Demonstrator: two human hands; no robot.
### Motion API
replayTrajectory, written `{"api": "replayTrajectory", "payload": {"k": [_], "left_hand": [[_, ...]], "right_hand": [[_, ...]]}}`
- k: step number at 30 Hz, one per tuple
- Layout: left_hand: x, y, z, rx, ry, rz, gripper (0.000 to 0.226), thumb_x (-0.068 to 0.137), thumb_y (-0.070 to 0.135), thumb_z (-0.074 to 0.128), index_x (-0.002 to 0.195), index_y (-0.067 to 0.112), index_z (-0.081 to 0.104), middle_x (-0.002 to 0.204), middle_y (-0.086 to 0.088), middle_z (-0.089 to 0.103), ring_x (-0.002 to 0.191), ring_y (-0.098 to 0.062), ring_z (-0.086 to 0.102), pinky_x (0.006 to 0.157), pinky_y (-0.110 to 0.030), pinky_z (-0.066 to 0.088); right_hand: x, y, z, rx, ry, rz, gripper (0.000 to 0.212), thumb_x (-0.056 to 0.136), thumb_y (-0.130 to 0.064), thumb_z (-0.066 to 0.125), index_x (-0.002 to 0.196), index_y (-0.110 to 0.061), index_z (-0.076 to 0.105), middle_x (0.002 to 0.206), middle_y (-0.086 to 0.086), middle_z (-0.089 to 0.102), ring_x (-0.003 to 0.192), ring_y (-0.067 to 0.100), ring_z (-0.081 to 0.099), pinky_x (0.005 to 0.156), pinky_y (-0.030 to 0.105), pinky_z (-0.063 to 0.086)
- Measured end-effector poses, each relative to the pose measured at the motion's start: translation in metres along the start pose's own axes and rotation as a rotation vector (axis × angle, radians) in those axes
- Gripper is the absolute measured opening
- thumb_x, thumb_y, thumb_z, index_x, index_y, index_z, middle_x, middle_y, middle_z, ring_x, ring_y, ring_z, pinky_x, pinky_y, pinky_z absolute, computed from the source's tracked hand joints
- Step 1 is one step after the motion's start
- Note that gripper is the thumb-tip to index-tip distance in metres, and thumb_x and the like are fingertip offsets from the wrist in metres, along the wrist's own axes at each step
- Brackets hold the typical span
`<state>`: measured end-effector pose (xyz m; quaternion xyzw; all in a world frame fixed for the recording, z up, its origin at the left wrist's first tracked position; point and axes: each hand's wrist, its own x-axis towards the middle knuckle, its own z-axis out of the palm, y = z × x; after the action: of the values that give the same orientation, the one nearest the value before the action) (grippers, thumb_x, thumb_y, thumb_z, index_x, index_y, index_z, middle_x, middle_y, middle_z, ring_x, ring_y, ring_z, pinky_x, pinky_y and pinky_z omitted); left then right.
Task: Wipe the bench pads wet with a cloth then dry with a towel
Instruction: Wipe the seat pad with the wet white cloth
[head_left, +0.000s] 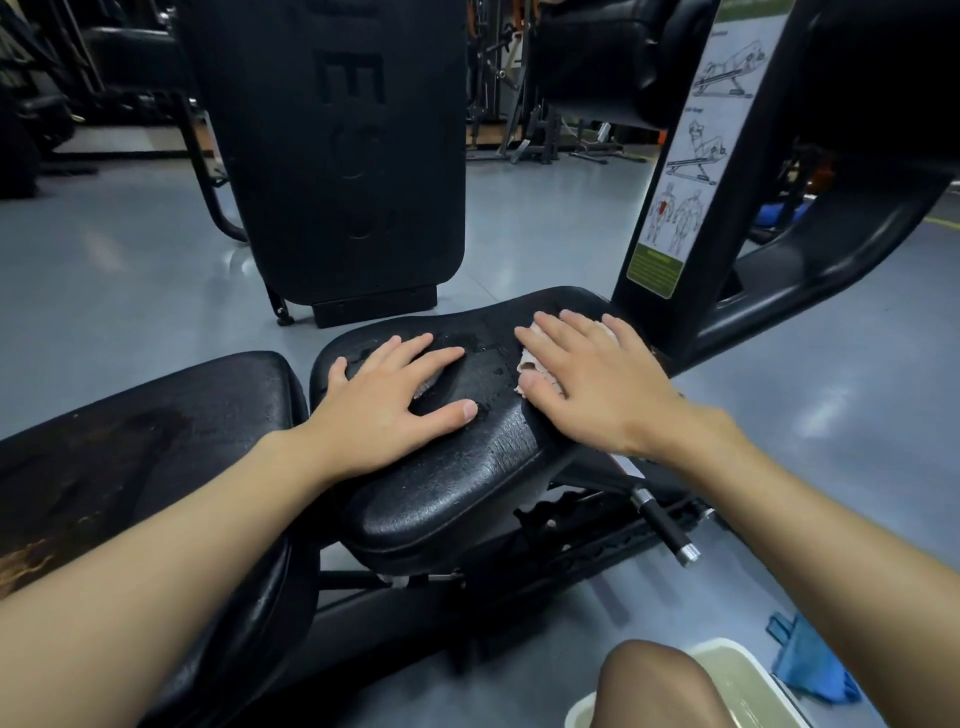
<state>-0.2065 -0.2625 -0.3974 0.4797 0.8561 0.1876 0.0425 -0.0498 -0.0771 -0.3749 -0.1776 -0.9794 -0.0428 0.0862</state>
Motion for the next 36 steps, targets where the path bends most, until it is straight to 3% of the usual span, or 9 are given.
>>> {"api": "replayTrajectory", "payload": {"k": [4, 7, 12, 22, 28, 36], "left_hand": [[-0.006, -0.002, -0.003, -0.023, 0.024, 0.019, 0.083, 0.069, 0.09, 0.027, 0.144, 0.053, 0.03, 0.162, 0.017, 0.019, 0.152, -0.01, 0.009, 0.119, -0.063, 0.003], [-0.01, -0.009, -0.004, -0.008, 0.024, -0.002, 0.08, 0.069, 0.092, 0.026, 0.142, 0.058, 0.028, 0.163, 0.013, 0.017, 0.152, -0.014, 0.007, 0.118, -0.063, 0.003], [-0.01, -0.015, 0.0, 0.0, 0.019, -0.015, 0.083, 0.067, 0.093, 0.022, 0.144, 0.062, 0.021, 0.165, 0.015, 0.013, 0.154, -0.014, 0.002, 0.118, -0.064, 0.001], [-0.008, -0.017, 0.003, 0.002, 0.033, -0.013, 0.082, 0.066, 0.093, 0.021, 0.143, 0.063, 0.019, 0.164, 0.017, 0.013, 0.153, -0.012, 0.0, 0.119, -0.061, 0.001], [-0.008, -0.018, 0.003, -0.007, 0.032, -0.025, 0.081, 0.066, 0.093, 0.021, 0.142, 0.064, 0.019, 0.164, 0.019, 0.012, 0.153, -0.009, 0.0, 0.12, -0.06, 0.0], [-0.01, -0.016, 0.002, -0.025, 0.046, -0.03, 0.079, 0.069, 0.091, 0.023, 0.143, 0.063, 0.022, 0.163, 0.02, 0.014, 0.153, -0.009, 0.002, 0.119, -0.061, 0.001]], "right_hand": [[-0.029, 0.005, -0.002, 0.027, 0.02, -0.071, 0.068, 0.095, -0.066, 0.01, 0.158, -0.041, 0.005, 0.167, -0.011, -0.001, 0.153, 0.01, -0.011, 0.122, 0.046, -0.01], [-0.031, 0.01, -0.002, 0.042, 0.064, -0.051, 0.064, 0.098, -0.063, 0.008, 0.158, -0.041, 0.008, 0.167, -0.01, -0.002, 0.152, 0.009, -0.014, 0.123, 0.045, -0.01], [-0.01, 0.005, 0.009, 0.051, 0.053, -0.014, 0.059, 0.098, -0.061, 0.012, 0.155, -0.045, 0.018, 0.167, -0.011, 0.006, 0.153, 0.01, -0.005, 0.122, 0.042, -0.008], [0.1, -0.002, -0.002, -0.013, -0.181, 0.007, 0.06, 0.098, -0.061, 0.018, 0.155, -0.042, 0.023, 0.167, -0.005, 0.015, 0.153, 0.017, 0.011, 0.121, 0.05, 0.008], [0.138, -0.014, 0.0, -0.017, -0.252, 0.064, 0.064, 0.095, -0.063, 0.015, 0.15, -0.039, 0.037, 0.158, 0.002, 0.038, 0.145, 0.027, 0.03, 0.116, 0.053, 0.016], [0.079, -0.02, -0.003, 0.008, -0.166, -0.024, 0.059, 0.102, -0.053, 0.015, 0.158, -0.034, 0.019, 0.168, -0.004, 0.011, 0.154, 0.018, 0.007, 0.123, 0.047, 0.003]]}}
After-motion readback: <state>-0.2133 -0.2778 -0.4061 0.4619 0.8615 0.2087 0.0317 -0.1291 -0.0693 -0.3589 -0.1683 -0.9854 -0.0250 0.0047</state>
